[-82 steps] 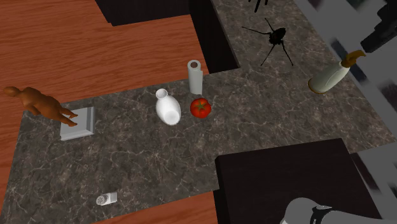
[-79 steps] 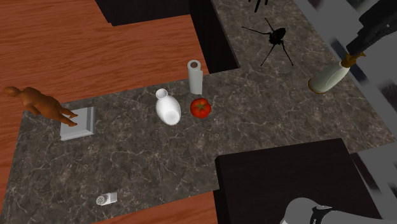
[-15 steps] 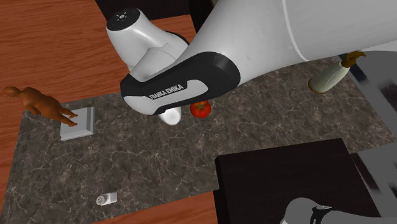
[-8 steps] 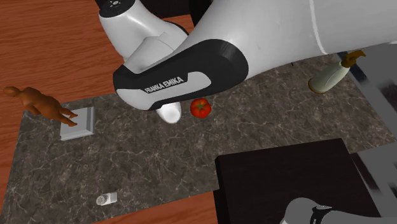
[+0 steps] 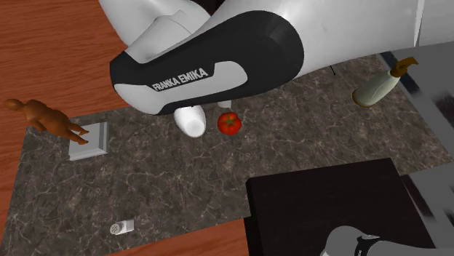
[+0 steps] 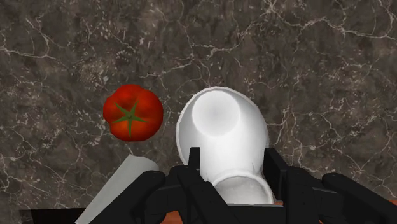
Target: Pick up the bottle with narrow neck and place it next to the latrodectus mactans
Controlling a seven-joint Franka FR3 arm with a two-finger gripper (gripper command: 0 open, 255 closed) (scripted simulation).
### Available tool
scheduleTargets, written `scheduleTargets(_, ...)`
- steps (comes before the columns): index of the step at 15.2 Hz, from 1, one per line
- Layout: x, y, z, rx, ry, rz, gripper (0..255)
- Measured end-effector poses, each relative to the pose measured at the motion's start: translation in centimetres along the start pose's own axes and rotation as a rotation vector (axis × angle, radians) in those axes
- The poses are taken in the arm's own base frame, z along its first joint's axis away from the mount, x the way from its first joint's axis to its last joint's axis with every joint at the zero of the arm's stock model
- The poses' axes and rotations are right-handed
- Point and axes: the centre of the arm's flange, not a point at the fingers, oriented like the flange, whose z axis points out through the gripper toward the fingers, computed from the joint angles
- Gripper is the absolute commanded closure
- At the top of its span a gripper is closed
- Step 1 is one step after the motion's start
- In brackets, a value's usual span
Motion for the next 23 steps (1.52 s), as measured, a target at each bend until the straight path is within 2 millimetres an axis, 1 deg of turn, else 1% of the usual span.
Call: scheduleTargets(23,0.0,0.3,-12.1,0.0,0.0,0.0,255)
